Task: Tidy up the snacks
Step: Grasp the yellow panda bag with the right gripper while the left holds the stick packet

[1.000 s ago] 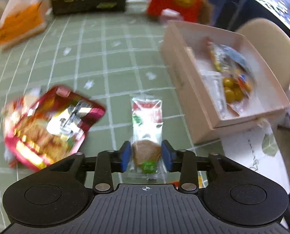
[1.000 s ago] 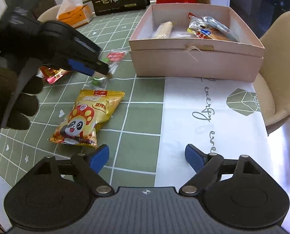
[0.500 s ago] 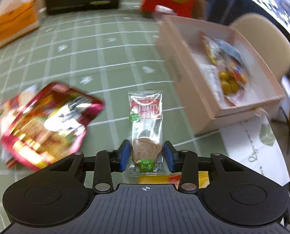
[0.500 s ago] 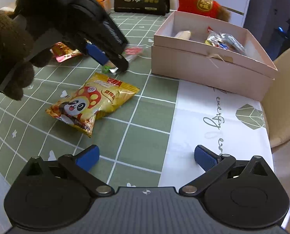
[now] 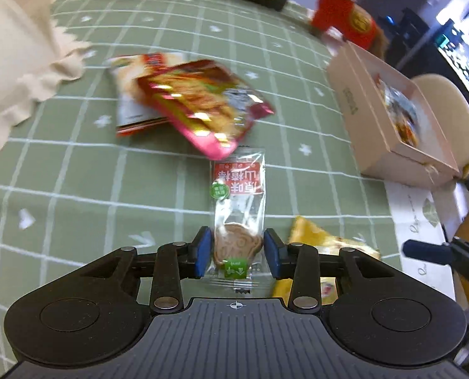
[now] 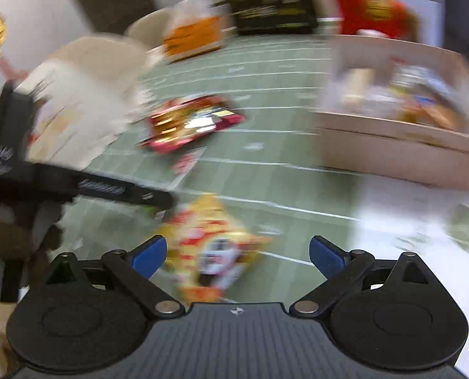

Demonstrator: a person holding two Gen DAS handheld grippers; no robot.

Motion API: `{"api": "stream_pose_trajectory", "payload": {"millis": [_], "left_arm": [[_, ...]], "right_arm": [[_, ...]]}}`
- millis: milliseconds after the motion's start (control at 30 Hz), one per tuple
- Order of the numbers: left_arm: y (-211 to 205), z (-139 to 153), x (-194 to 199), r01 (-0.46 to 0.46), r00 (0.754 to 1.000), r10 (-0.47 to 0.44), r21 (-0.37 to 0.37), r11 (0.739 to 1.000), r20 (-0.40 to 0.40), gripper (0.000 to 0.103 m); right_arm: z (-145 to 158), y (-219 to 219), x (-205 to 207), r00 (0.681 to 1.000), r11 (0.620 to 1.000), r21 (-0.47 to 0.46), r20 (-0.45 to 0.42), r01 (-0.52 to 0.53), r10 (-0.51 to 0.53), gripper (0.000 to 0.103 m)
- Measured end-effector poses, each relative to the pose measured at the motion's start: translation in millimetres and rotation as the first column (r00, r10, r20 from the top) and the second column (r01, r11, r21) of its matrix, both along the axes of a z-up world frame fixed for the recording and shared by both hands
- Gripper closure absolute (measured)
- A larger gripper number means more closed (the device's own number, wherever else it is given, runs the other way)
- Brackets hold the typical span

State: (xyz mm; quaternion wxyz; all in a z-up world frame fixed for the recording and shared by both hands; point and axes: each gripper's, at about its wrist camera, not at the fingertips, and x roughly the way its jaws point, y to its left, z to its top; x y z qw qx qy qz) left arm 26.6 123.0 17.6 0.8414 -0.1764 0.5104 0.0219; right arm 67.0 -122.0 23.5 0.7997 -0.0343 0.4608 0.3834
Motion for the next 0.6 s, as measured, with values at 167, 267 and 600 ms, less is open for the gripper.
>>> {"api": "stream_pose_trajectory", "payload": {"millis": [167,267,600], "left_arm": [[17,0,-12,-0.032,0.999,0.032,-0.007,0.999,-0.001,0.062],[12,1,-16,-0.026,1.000,0.026,0.011,1.000,0.003,0.061],[-60,-4,-12,0.123,0.992,-0.123,-0.043,0.992,-0.014,0.061]], "right_arm": [[-15,57,-6,0.976,0.973,-0.147,0.100,-0.180,0.195,0.006],[-26,64,-2,0.977,0.961,-0.211,0.072,-0.181,0.200,0.018],[-26,-44,33,0.985,0.973,-0.167,-0.034,0.160,-0.167,0.035]]}}
